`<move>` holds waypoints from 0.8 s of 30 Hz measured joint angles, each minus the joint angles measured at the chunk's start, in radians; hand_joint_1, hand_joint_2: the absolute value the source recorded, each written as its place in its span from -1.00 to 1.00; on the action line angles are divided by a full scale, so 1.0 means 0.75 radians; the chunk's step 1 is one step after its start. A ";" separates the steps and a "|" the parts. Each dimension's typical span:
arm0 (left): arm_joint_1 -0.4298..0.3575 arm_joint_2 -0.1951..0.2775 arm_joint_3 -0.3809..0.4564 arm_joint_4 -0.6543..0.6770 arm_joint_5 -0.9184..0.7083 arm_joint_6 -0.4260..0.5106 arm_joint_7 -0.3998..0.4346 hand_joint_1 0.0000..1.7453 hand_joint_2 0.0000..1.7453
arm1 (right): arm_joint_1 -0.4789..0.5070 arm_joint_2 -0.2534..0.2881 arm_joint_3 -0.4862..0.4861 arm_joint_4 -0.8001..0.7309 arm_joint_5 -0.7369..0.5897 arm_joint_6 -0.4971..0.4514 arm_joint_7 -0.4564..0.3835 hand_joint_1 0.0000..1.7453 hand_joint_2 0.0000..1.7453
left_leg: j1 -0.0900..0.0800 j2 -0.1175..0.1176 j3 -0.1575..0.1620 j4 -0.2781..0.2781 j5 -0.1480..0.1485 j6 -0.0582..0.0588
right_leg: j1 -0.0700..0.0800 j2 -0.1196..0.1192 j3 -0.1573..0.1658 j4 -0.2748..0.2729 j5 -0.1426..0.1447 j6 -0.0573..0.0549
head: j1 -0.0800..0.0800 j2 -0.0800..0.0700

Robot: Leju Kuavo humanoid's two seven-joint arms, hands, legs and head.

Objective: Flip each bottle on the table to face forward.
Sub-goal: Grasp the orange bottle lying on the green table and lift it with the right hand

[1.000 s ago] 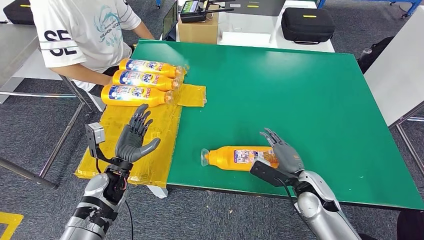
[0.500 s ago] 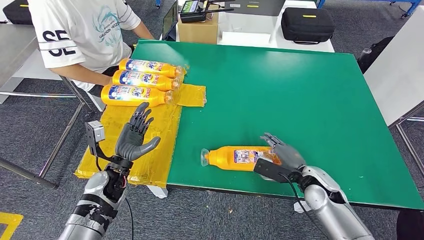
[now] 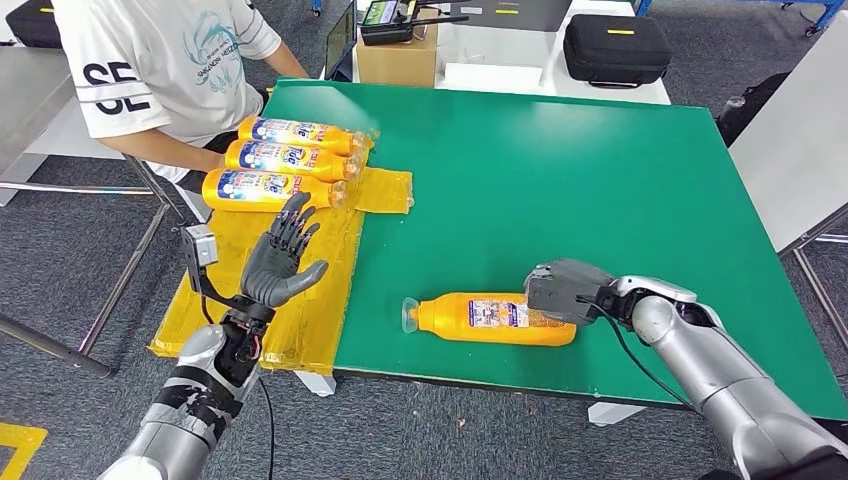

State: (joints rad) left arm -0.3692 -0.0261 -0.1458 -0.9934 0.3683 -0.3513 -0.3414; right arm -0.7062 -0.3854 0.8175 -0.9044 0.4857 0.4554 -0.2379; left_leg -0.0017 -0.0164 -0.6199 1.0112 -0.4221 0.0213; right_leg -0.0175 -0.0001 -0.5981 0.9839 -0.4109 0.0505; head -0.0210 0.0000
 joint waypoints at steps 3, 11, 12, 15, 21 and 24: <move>-0.007 0.000 -0.004 0.014 0.004 0.000 -0.001 -1.00 1.00 | -0.018 -0.009 0.032 0.016 -0.022 -0.003 0.004 1.00 1.00 | 0.000 0.000 0.000 0.000 0.000 0.000 | 0.000 0.000 0.000 0.000 0.000 0.000 | 0.000 0.000; -0.017 0.003 -0.016 0.037 0.028 -0.002 -0.003 -1.00 1.00 | -0.076 -0.080 0.158 0.024 -0.167 -0.038 0.059 0.33 1.00 | 0.000 0.000 0.000 0.000 0.000 0.000 | 0.000 0.000 0.000 0.000 0.000 0.000 | 0.000 0.000; -0.018 0.004 -0.017 0.037 0.028 -0.001 -0.003 -1.00 1.00 | -0.077 -0.087 0.167 0.024 -0.174 -0.057 0.071 -0.17 1.00 | 0.000 0.000 0.000 0.000 0.000 0.000 | 0.000 0.000 0.001 0.000 0.000 0.000 | 0.000 0.000; -0.017 0.007 -0.018 0.037 0.028 0.009 -0.004 -1.00 1.00 | -0.075 -0.093 0.185 0.024 -0.173 -0.138 0.120 -1.00 1.00 | 0.000 0.000 0.000 0.000 0.000 0.000 | 0.000 0.000 0.000 0.000 0.000 0.000 | 0.000 0.000; 0.012 0.017 -0.018 0.007 0.027 0.031 0.006 -1.00 1.00 | -0.045 -0.075 0.189 0.024 -0.098 -0.339 0.226 -1.00 0.50 | 0.000 0.000 0.000 0.000 0.000 0.000 | 0.000 0.000 0.000 0.000 0.000 0.000 | 0.000 0.000; 0.025 0.021 -0.017 -0.011 0.026 0.038 0.010 -1.00 1.00 | -0.036 -0.059 0.176 0.023 -0.060 -0.380 0.245 -1.00 -1.00 | 0.000 0.000 0.000 0.000 0.000 0.000 | 0.000 0.000 0.000 0.000 0.000 0.000 | 0.000 0.000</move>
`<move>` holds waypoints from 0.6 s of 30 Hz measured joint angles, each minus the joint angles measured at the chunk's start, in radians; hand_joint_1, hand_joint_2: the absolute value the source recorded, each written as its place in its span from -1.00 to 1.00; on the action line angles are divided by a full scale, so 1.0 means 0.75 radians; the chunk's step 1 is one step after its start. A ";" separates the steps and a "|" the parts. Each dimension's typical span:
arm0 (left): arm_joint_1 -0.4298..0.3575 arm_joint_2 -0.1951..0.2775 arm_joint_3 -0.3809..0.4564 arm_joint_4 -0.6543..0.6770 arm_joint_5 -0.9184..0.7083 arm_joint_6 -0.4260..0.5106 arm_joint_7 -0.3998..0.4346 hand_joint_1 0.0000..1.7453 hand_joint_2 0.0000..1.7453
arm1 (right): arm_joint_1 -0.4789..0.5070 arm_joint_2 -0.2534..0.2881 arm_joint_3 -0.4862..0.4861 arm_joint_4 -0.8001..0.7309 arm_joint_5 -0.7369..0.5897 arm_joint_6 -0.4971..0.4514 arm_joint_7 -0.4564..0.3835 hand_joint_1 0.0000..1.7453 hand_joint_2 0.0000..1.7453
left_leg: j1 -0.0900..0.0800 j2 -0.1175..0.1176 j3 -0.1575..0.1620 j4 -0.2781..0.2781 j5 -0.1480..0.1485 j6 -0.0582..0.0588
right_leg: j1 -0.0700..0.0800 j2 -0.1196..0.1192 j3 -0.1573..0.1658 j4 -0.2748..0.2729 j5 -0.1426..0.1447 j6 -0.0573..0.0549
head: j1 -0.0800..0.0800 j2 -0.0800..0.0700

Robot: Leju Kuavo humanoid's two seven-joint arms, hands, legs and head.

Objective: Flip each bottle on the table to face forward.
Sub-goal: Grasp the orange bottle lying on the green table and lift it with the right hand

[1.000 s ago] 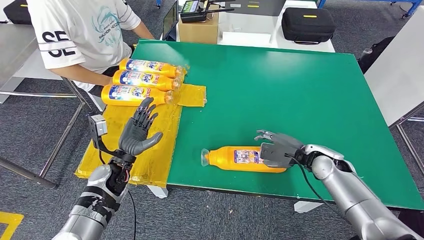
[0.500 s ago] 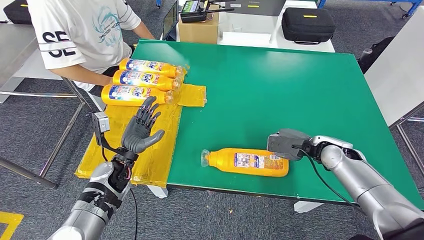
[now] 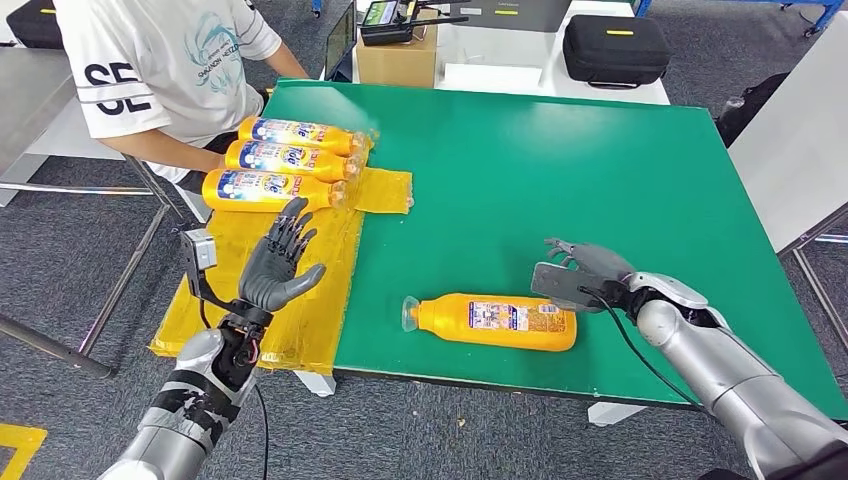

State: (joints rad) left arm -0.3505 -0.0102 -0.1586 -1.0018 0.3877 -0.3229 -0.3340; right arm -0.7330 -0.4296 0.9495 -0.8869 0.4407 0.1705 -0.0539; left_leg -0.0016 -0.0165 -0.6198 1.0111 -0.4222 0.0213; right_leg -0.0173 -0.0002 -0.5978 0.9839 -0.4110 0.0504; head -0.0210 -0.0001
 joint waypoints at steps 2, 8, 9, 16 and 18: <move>0.012 0.002 0.004 -0.017 -0.003 0.011 0.002 -1.00 1.00 | 0.020 0.018 -0.027 -0.010 0.050 -0.048 0.018 -1.00 -1.00 | 0.000 -0.001 0.000 0.000 0.000 0.000 | 0.000 0.000 0.000 0.000 0.000 0.000 | 0.000 0.000; 0.049 0.004 0.035 -0.067 -0.028 0.036 0.004 -1.00 1.00 | 0.126 0.098 -0.134 -0.103 0.230 -0.131 0.067 -1.00 -1.00 | 0.000 -0.001 0.000 0.000 0.000 0.000 | 0.000 0.000 0.000 0.000 0.000 0.000 | 0.000 0.000; 0.052 0.004 0.037 -0.072 -0.029 0.037 0.004 -1.00 1.00 | 0.139 0.110 -0.144 -0.114 0.244 -0.132 0.070 -1.00 -0.50 | 0.000 -0.001 0.000 0.000 0.000 0.000 | 0.000 -0.001 0.000 0.000 0.000 0.000 | 0.000 0.000; 0.056 0.003 0.056 -0.078 -0.056 0.039 -0.002 -1.00 1.00 | 0.234 0.188 -0.214 -0.208 0.320 -0.130 0.056 -1.00 1.00 | 0.000 -0.001 0.000 0.000 0.000 0.000 | 0.000 -0.001 0.000 0.000 0.000 0.000 | 0.000 0.000; 0.057 0.003 0.059 -0.078 -0.057 0.038 -0.003 -1.00 1.00 | 0.257 0.201 -0.224 -0.238 0.318 -0.125 0.050 -1.00 1.00 | 0.000 -0.001 0.000 0.000 0.000 0.000 | 0.000 -0.001 0.000 0.000 0.000 0.000 | 0.000 0.000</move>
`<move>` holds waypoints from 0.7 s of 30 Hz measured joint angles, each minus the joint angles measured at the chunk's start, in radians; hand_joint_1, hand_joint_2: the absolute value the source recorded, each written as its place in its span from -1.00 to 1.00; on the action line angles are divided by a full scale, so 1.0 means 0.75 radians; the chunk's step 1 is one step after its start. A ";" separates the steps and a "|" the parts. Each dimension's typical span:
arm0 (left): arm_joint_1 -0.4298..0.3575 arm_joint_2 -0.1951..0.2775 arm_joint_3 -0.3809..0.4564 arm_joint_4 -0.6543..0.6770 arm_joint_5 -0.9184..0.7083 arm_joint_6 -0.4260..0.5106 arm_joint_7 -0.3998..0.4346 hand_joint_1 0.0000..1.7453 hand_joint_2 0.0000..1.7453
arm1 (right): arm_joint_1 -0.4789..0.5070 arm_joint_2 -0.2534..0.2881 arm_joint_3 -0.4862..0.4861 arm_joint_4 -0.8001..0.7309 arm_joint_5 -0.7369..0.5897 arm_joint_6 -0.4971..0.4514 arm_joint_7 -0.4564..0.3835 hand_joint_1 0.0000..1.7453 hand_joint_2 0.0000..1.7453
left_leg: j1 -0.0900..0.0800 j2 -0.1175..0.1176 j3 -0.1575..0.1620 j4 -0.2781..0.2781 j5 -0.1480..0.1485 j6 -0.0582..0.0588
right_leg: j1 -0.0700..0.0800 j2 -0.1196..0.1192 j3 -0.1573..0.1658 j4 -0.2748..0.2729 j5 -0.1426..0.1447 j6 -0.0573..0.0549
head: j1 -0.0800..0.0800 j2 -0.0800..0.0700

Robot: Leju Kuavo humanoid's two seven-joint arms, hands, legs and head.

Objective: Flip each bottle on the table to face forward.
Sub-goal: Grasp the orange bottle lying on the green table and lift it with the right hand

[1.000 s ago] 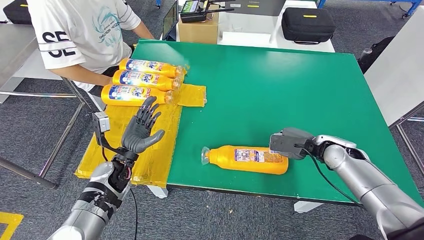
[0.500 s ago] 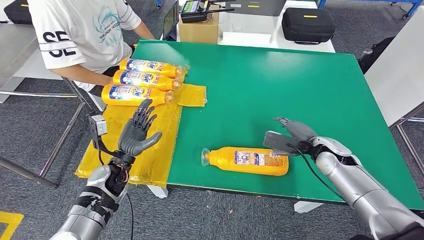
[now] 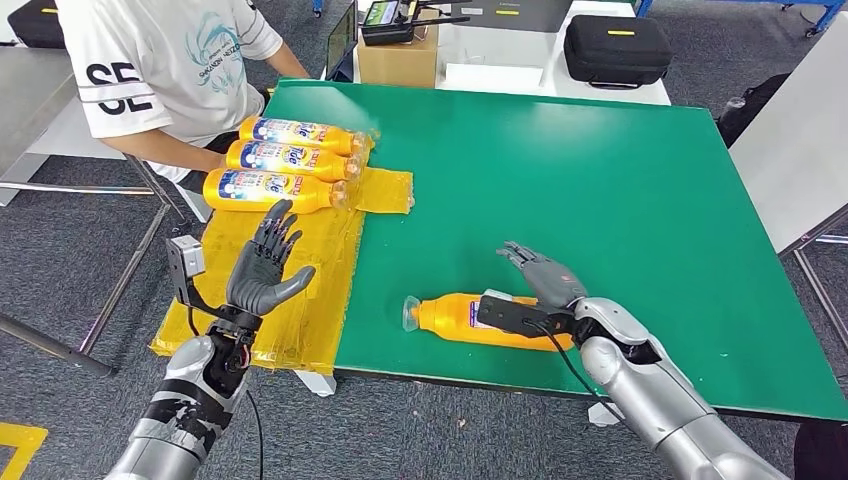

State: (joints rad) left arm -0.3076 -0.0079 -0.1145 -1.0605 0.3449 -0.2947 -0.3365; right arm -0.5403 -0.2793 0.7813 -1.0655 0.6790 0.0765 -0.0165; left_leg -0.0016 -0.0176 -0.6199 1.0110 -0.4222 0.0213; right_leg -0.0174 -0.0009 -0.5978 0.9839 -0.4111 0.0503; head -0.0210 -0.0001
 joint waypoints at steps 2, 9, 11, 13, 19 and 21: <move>0.001 0.000 0.002 0.000 0.000 -0.002 -0.001 -1.00 1.00 | 0.012 0.008 -0.008 -0.019 -0.005 0.006 -0.005 -1.00 1.00 | 0.000 0.000 0.000 0.000 0.000 0.000 | 0.000 0.000 0.000 0.000 0.000 0.000 | 0.000 0.000; -0.002 0.000 0.008 0.002 0.000 -0.014 -0.008 -1.00 1.00 | 0.042 0.023 -0.016 -0.061 -0.057 0.078 -0.031 -1.00 1.00 | 0.000 0.000 0.000 0.000 0.000 0.000 | 0.000 0.000 0.000 0.000 0.000 0.000 | 0.000 0.000; -0.003 0.000 0.008 0.003 0.000 -0.016 -0.011 -1.00 1.00 | 0.052 0.026 -0.011 -0.061 -0.055 0.080 -0.030 -1.00 1.00 | 0.000 0.001 0.000 0.000 0.000 0.000 | 0.000 0.000 0.000 0.000 0.000 0.000 | 0.000 0.000; -0.003 0.000 0.008 0.003 0.000 -0.021 -0.014 -1.00 1.00 | 0.062 0.025 -0.006 -0.061 -0.057 0.088 -0.024 -1.00 1.00 | 0.000 0.001 0.000 0.000 0.000 0.000 | 0.000 0.000 0.000 0.000 0.000 0.000 | 0.000 0.000; -0.004 0.000 0.012 0.006 0.000 -0.029 -0.018 -1.00 1.00 | 0.072 0.003 0.013 -0.061 -0.071 0.136 0.001 -1.00 1.00 | 0.000 0.001 0.000 0.000 0.000 0.000 | 0.000 0.000 0.000 0.000 0.000 0.000 | 0.000 0.000; -0.008 0.000 0.013 0.011 0.000 -0.032 -0.019 -1.00 1.00 | 0.071 -0.008 0.020 -0.060 -0.075 0.162 0.004 -1.00 1.00 | 0.000 0.001 0.000 0.000 0.000 0.000 | 0.000 0.000 0.000 0.000 0.000 0.000 | 0.000 0.000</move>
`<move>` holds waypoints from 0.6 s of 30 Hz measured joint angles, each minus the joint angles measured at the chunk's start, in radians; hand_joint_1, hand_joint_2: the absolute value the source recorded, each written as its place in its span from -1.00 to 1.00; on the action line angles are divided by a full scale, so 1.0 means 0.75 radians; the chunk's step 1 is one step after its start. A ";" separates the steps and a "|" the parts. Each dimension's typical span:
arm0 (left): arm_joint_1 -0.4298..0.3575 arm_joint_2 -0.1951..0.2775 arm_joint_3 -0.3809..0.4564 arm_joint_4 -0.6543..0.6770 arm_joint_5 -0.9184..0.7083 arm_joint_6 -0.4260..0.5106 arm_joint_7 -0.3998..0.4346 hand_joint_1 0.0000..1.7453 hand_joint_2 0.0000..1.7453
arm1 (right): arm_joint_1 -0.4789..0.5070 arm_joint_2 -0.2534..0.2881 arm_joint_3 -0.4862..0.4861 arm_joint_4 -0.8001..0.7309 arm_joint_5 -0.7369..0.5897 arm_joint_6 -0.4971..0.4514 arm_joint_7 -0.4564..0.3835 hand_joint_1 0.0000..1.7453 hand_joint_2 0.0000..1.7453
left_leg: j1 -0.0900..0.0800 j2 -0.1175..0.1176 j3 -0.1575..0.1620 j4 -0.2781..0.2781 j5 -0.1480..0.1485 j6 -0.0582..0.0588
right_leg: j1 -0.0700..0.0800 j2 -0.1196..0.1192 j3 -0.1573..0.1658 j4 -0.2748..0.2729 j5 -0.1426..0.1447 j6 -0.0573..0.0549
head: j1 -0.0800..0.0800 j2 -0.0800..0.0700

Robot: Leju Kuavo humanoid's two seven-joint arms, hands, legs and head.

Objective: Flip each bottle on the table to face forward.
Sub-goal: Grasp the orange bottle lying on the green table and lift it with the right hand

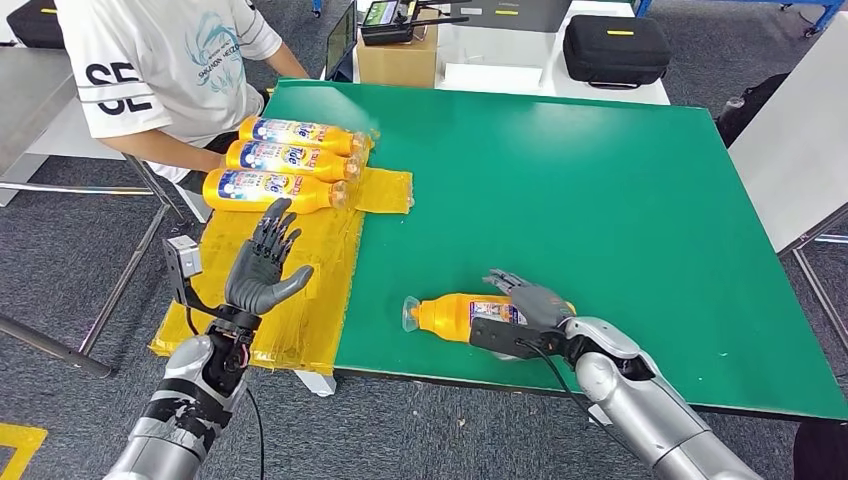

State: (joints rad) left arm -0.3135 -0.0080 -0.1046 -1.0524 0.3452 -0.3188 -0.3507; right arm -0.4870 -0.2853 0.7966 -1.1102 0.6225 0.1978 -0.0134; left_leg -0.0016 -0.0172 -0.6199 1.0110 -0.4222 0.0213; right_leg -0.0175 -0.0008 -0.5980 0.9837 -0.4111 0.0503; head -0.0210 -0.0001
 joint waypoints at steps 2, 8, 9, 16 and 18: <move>-0.005 0.000 0.000 0.007 0.000 -0.006 -0.002 -1.00 1.00 | -0.006 -0.015 0.012 0.003 -0.005 0.027 0.001 -1.00 1.00 | 0.000 0.000 0.000 0.000 0.000 0.000 | 0.000 0.000 0.000 0.000 0.000 0.000 | 0.000 0.000; -0.014 0.000 0.002 0.029 0.000 -0.016 -0.005 -1.00 1.00 | -0.043 -0.065 0.060 0.023 -0.014 0.061 0.009 -1.00 1.00 | 0.000 0.000 0.000 0.000 0.000 0.000 | 0.000 0.000 0.000 0.000 0.000 0.000 | 0.000 0.000; -0.015 0.000 0.002 0.032 0.000 -0.017 -0.005 -1.00 1.00 | -0.049 -0.072 0.068 0.025 -0.017 0.067 0.011 -1.00 1.00 | 0.000 0.000 0.000 0.000 0.000 0.000 | 0.000 0.000 0.000 0.000 0.000 0.000 | 0.000 0.000; -0.018 0.000 0.014 0.044 0.002 -0.017 -0.010 -1.00 1.00 | -0.080 -0.154 0.113 0.028 -0.021 0.104 0.021 1.00 1.00 | 0.000 0.000 0.000 0.000 0.000 0.000 | 0.000 0.000 0.000 0.000 0.000 0.000 | 0.000 0.000; -0.018 0.000 0.019 0.047 0.003 -0.017 -0.010 -1.00 1.00 | -0.089 -0.173 0.123 0.028 -0.022 0.119 0.021 1.00 1.00 | 0.000 0.000 0.000 0.000 0.000 0.000 | 0.000 0.000 0.000 0.000 0.000 0.000 | 0.000 0.000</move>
State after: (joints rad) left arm -0.3272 -0.0077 -0.0905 -1.0169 0.3474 -0.3319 -0.3582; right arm -0.5537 -0.4149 0.8890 -1.0890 0.6057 0.2873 0.0025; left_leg -0.0019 -0.0171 -0.6201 1.0110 -0.4222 0.0213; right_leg -0.0177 -0.0007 -0.5978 0.9837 -0.4111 0.0503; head -0.0210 0.0000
